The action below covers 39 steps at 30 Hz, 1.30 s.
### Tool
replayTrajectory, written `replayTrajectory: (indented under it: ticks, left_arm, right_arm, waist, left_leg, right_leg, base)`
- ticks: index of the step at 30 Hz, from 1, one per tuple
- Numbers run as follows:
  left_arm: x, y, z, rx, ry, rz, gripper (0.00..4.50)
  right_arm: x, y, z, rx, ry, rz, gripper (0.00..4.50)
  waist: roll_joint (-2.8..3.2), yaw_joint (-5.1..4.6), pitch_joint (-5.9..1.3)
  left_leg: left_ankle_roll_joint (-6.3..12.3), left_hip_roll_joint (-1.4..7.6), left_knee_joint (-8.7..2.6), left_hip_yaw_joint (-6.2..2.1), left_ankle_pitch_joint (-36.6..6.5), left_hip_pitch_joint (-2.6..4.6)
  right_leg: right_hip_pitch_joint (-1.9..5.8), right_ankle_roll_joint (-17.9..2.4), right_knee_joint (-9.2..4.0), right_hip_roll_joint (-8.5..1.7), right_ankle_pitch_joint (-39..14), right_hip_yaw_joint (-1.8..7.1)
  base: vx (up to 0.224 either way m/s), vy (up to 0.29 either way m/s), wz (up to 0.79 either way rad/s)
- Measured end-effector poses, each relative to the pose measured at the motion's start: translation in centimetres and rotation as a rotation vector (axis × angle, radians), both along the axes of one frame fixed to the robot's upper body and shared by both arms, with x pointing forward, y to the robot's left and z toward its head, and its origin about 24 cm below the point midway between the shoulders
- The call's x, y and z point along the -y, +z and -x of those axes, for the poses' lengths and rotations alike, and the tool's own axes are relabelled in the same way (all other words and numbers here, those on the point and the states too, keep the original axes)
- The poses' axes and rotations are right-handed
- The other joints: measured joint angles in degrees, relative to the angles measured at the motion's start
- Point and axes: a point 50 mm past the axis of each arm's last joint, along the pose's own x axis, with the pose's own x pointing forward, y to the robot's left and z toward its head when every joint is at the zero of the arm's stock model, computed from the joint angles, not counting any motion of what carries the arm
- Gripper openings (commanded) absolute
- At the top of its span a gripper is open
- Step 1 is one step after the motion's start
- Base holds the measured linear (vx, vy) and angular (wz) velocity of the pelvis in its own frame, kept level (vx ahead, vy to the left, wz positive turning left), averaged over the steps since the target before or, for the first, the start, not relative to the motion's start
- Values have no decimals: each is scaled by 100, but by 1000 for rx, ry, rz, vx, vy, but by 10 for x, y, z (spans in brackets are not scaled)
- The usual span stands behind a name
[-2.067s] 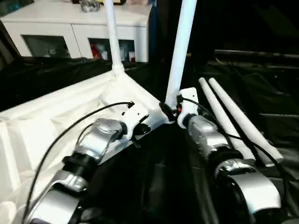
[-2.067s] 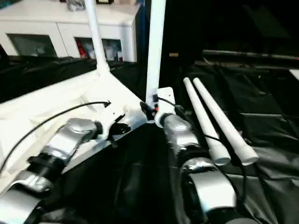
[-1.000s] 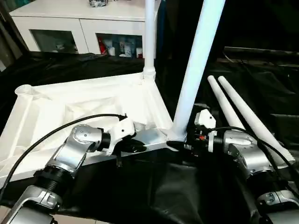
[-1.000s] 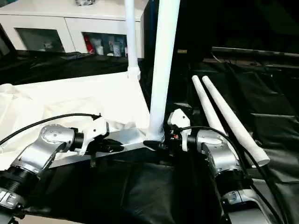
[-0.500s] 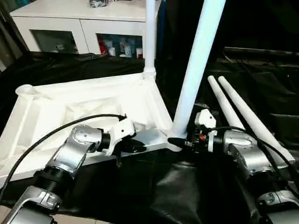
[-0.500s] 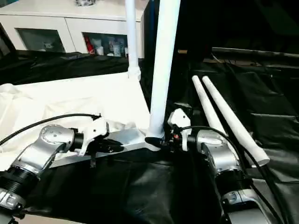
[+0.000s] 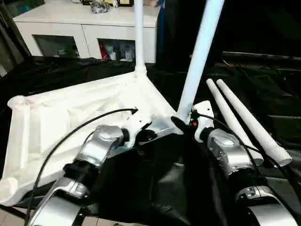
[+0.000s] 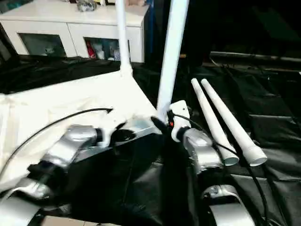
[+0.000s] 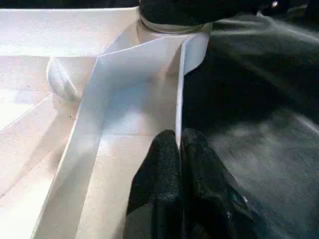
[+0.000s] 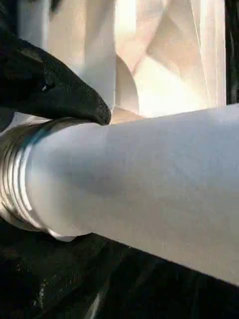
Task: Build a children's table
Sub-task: Rotate leg to tighten
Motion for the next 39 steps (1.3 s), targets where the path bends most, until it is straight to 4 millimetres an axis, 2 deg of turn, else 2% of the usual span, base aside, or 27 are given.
replayTrajectory:
  ticks: [2, 3, 7, 11, 15, 21, 26, 35, 36, 38, 39]
  left_arm:
    - [4, 1, -2, 2, 6, -2, 0]
    - [5, 1, -2, 2, 6, -3, 0]
    - [3, 1, -3, 9, 7, -7, 0]
    - [-6, 2, -2, 24, -8, -14, 0]
    - [-17, 3, 2, 31, -48, -20, 0]
    - [-38, 6, 13, 13, -141, -6, 0]
    - [-48, 9, 21, -9, -206, 6, 0]
    - [-53, 9, 29, -38, -265, 15, 0]
    - [-52, 9, 30, -39, -267, 15, 0]
    - [-52, 9, 31, -39, -272, 16, 0]
    - [-52, 9, 31, -40, -274, 16, 0]
  right_arm:
    - [-3, 1, -3, 7, -28, 14, 274]
    - [-3, 1, -3, 10, -31, 14, 330]
    - [-5, 1, -3, 6, -32, -26, 350]
    - [-4, 2, -2, 13, 36, -24, 389]
    - [2, 4, 1, 14, 173, -4, 389]
    - [18, 5, 13, -6, 422, 36, 389]
    - [28, 12, 19, -11, 567, 45, 389]
    - [27, 15, 24, -22, 685, 26, 389]
    - [27, 15, 24, -23, 688, 26, 363]
    - [27, 15, 24, -23, 689, 25, 363]
    - [27, 14, 24, -23, 689, 25, 345]
  waist:
    - [0, -2, 0]
    - [0, -1, 0]
    - [0, -13, 0]
    - [-3, -48, 2]
    - [-2, -120, 2]
    - [-2, -102, 3]
    - [-2, -88, 3]
    - [-2, -32, 3]
    - [-2, -25, 3]
    - [-2, -8, 3]
    - [-2, 1, 3]
  left_leg:
    - [-1, -1, 0, -1, 1, -1]
    - [-1, -1, 0, -1, 1, -2]
    - [-1, -1, 0, -2, 0, -5]
    - [-1, 0, -2, -3, 0, -11]
    - [0, 0, -19, -3, 1, -17]
    - [28, 7, -24, -3, 13, -46]
    - [41, 10, -3, -4, 18, -115]
    - [41, 13, 7, -3, 18, -114]
    - [41, 13, 7, -3, 18, -114]
    - [41, 13, 7, -3, 18, -115]
    - [41, 13, 7, -2, 18, -115]
  right_leg:
    - [0, 3, -2, 0, 4, 2]
    - [0, 2, -2, 0, 5, 2]
    - [0, 3, -3, 0, 5, 1]
    - [-4, 6, -6, 0, 3, 0]
    - [-12, 14, -13, 2, -2, 0]
    - [-46, 11, -15, 14, -24, -1]
    - [-108, 10, 2, 14, -24, -4]
    - [-107, 9, 9, 13, -23, -4]
    - [-107, 9, 9, 13, -23, -4]
    - [-107, 9, 9, 13, -23, -4]
    - [-107, 9, 9, 13, -23, -4]
  base:
    - [0, 0, 0]
    - [0, 0, 0]
    - [0, 0, 0]
    - [0, 0, 0]
    - [0, 0, 0]
    - [0, 0, 0]
    - [0, 0, 0]
    - [0, 0, 0]
    - [0, 0, 0]
    - [0, 0, 0]
    - [0, 0, 0]
